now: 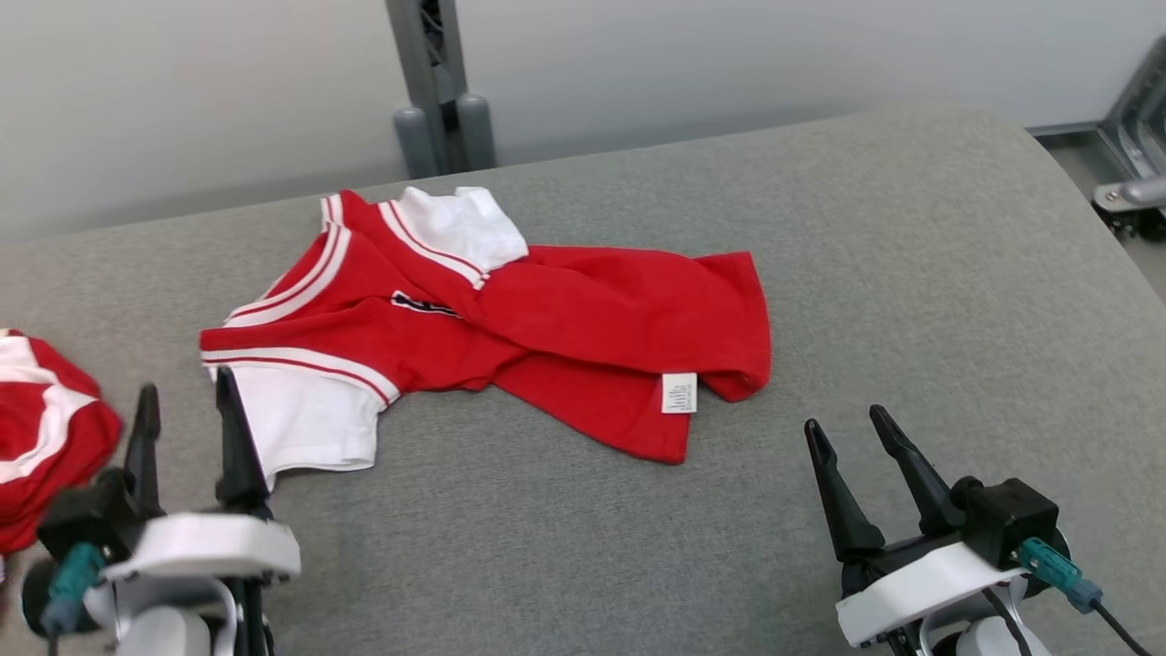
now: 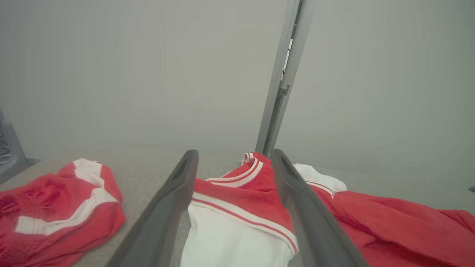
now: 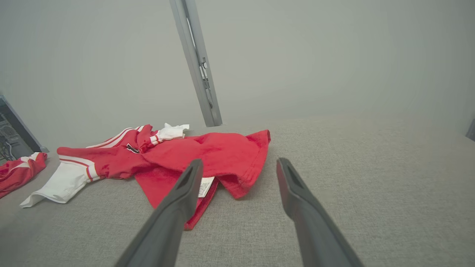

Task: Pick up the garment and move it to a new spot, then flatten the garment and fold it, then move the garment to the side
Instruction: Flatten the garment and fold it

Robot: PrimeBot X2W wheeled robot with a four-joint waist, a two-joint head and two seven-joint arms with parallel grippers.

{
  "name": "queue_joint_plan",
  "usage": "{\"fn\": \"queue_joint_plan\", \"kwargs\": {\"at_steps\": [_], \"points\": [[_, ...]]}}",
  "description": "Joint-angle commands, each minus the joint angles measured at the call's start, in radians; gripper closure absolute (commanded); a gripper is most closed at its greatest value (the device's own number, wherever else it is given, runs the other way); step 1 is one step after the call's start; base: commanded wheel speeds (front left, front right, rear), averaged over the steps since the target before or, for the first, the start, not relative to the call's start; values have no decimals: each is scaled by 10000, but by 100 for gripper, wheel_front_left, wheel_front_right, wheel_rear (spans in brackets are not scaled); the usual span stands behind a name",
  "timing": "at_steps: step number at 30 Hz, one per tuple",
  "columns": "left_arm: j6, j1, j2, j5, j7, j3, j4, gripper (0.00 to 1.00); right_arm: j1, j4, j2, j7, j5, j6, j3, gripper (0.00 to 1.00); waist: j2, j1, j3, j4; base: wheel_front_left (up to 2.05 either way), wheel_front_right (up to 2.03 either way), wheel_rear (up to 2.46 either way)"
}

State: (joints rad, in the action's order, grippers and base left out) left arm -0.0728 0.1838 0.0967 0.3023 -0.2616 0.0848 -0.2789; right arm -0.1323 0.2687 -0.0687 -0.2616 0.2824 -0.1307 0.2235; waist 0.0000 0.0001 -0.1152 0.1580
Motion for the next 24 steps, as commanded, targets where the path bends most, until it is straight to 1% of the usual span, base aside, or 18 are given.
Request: {"fn": "queue_joint_plan", "kwargs": {"at_steps": [1, 4, 8, 11, 12, 13, 14, 16, 24], "points": [[-96, -292, -9, -50, -41, -19, 150, 0, 80, 25, -84, -50, 45, 1, 8, 0, 0, -1, 205, -273, 0, 0, 0], [-203, -1009, -211, 89, -41, -214, 408, 0, 195, 122, -132, -50, 84, -1, 59, 0, 0, -1, 416, -513, 0, 0, 0], [-428, -1843, -342, 221, -41, -557, 623, 0, 361, 282, -131, -50, 107, -1, 11, 0, 0, -1, 764, -831, 0, 0, 0], [-630, -2204, -400, 294, -42, -904, 731, 0, 364, 730, -108, -49, 256, 1, 136, 0, 0, -1, 919, -1031, 0, 0, 0], [-700, -2342, -430, 330, -42, -1228, 734, 0, 142, 1335, -87, -49, 351, -1, 315, 0, 0, -1, 988, -1189, 0, 0, 0], [-700, -2342, -430, 330, -42, -1228, 734, 0, 142, 1335, -87, -49, 351, -1, 315, 0, 0, -1, 988, -1189, 0, 0, 0], [-744, -2333, -426, 331, -4, -1555, 659, 0, -175, 2131, -75, -49, 330, -1, 548, 0, 0, -1, 1039, -1398, 0, 0, 0], [-778, -2206, -419, 386, 28, -1834, 608, 0, -561, 2964, -32, -49, 476, -1, 798, 0, 0, -1, 1069, -1620, 0, 0, 0], [-757, -1827, -441, 344, 53, -2493, 491, 0, -2276, 6227, 95, -29, 1077, -1, 1674, 0, 0, -1, 1006, -2574, 0, 0, 0]]}}
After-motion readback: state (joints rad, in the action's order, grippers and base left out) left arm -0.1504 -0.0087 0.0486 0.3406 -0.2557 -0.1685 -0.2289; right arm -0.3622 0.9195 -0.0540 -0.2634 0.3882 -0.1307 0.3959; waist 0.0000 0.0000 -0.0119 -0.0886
